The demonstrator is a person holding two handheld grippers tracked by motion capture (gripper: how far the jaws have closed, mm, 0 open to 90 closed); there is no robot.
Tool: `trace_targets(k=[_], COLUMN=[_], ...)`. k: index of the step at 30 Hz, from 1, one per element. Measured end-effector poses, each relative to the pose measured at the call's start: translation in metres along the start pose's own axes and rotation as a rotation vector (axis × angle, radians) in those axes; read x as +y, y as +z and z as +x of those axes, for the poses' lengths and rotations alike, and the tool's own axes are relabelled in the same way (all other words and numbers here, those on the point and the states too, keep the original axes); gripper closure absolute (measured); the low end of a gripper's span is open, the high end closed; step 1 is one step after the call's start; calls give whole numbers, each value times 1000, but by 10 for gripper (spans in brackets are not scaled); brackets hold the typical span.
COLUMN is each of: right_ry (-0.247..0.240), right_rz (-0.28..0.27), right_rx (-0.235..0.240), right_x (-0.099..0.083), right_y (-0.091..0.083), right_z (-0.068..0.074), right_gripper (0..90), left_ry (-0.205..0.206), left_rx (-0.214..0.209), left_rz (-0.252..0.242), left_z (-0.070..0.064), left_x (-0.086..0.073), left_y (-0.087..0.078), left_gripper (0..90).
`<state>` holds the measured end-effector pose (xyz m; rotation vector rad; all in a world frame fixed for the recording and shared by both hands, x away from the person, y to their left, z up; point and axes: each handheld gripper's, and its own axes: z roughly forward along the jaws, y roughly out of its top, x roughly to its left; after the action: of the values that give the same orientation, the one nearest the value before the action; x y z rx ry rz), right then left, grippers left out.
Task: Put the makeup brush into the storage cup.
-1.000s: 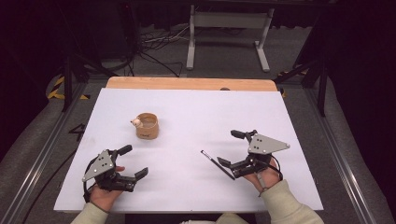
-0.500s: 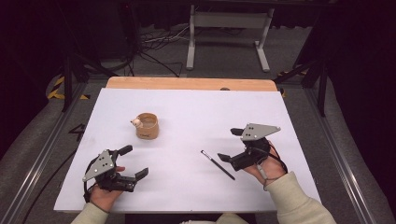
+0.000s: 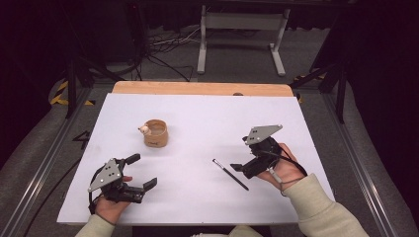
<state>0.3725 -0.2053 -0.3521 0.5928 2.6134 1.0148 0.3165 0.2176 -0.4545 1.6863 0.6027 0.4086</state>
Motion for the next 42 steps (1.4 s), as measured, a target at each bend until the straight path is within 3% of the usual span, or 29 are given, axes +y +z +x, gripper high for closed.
trace_targets(k=[16, 20, 22, 42], right_ry=[-10, -17, -21, -23], right_rz=[196, 230, 284, 473], right_rx=[24, 11, 17, 61], right_x=[15, 18, 20, 22], right_y=[8, 9, 13, 35], right_z=[-1, -1, -1, -3], right_gripper=[73, 73, 78, 106], left_ry=[-4, -5, -6, -8], left_rx=[-3, -3, -3, -3], left_rz=[3, 5, 1, 1], left_z=[0, 0, 0, 0], left_x=[0, 0, -1, 0], left_y=[1, 1, 1, 0], left_gripper=[2, 2, 2, 2])
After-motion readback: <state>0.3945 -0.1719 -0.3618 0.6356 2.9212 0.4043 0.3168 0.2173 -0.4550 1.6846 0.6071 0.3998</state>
